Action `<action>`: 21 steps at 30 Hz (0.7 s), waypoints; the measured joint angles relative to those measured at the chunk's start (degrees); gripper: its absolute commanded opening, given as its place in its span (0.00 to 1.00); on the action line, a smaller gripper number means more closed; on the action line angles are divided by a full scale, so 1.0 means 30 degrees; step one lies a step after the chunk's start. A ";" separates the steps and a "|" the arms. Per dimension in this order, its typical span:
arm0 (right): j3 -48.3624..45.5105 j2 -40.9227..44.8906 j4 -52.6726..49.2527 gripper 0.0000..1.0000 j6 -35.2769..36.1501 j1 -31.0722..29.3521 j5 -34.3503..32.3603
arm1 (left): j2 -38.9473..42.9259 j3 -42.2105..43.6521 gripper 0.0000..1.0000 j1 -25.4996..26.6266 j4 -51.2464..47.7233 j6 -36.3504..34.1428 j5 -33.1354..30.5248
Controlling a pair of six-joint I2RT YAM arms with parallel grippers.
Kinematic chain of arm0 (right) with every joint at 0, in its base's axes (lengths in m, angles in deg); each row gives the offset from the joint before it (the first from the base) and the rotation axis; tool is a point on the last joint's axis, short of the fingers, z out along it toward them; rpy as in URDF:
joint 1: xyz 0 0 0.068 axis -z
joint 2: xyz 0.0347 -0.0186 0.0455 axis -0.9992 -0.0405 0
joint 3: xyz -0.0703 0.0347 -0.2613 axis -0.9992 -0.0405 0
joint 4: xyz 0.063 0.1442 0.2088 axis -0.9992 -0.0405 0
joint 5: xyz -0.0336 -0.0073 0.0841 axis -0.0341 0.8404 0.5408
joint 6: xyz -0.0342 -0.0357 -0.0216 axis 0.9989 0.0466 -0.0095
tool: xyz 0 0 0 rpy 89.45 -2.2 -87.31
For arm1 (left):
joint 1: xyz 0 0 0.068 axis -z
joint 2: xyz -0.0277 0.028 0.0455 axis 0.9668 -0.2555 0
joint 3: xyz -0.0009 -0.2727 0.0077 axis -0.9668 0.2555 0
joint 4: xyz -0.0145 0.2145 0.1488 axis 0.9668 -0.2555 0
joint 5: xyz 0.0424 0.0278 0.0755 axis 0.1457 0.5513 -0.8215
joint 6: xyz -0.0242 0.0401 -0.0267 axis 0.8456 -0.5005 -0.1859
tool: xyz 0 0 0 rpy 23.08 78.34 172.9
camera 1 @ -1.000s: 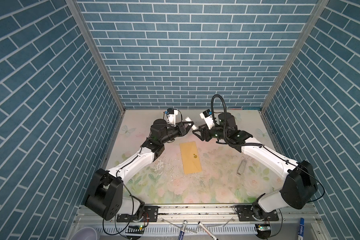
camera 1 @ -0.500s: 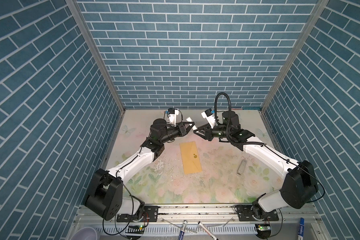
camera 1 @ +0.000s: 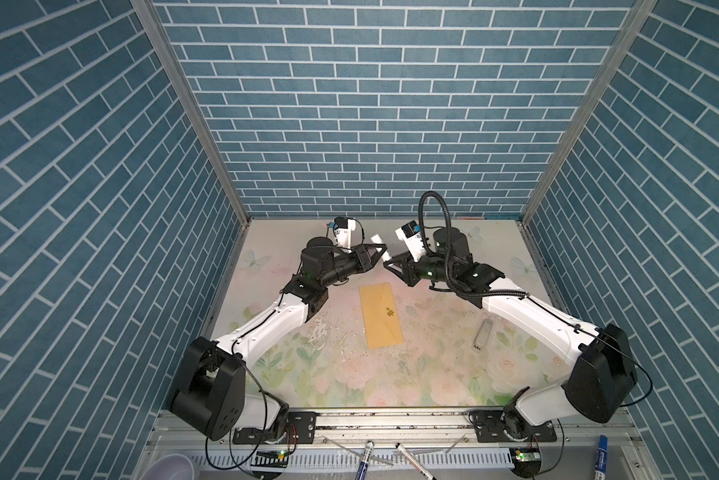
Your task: Place the letter into the envelope and seal it
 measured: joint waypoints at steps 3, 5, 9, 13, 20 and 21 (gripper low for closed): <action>0.0816 -0.0284 -0.0991 0.00 0.1290 -0.1880 -0.5348 | 0.0000 -0.0015 0.00 -0.0022 -0.0117 -0.0080 -0.0350; 0.1559 -0.0896 -0.1428 0.00 0.2193 -0.3002 -0.8692 | -0.0007 -0.0029 0.00 -0.0036 -0.0102 -0.0138 -0.0729; 0.2710 -0.2419 -0.1661 0.00 0.3730 -0.4532 -1.3748 | -0.0160 -0.0051 0.00 -0.0080 -0.0117 -0.0306 -0.1464; 0.3271 -0.3512 -0.1719 0.00 0.4612 -0.5202 -1.6487 | -0.0372 -0.0051 0.00 -0.0087 -0.0299 -0.0415 -0.1872; 0.3286 -0.3636 -0.1727 0.26 0.5042 -0.5275 -1.6801 | -0.0415 -0.0051 0.00 -0.0058 -0.0372 -0.0444 -0.1916; 0.3286 -0.3599 -0.1749 0.32 0.5034 -0.5224 -1.6604 | -0.0415 -0.0051 0.00 -0.0058 -0.0386 -0.0474 -0.1923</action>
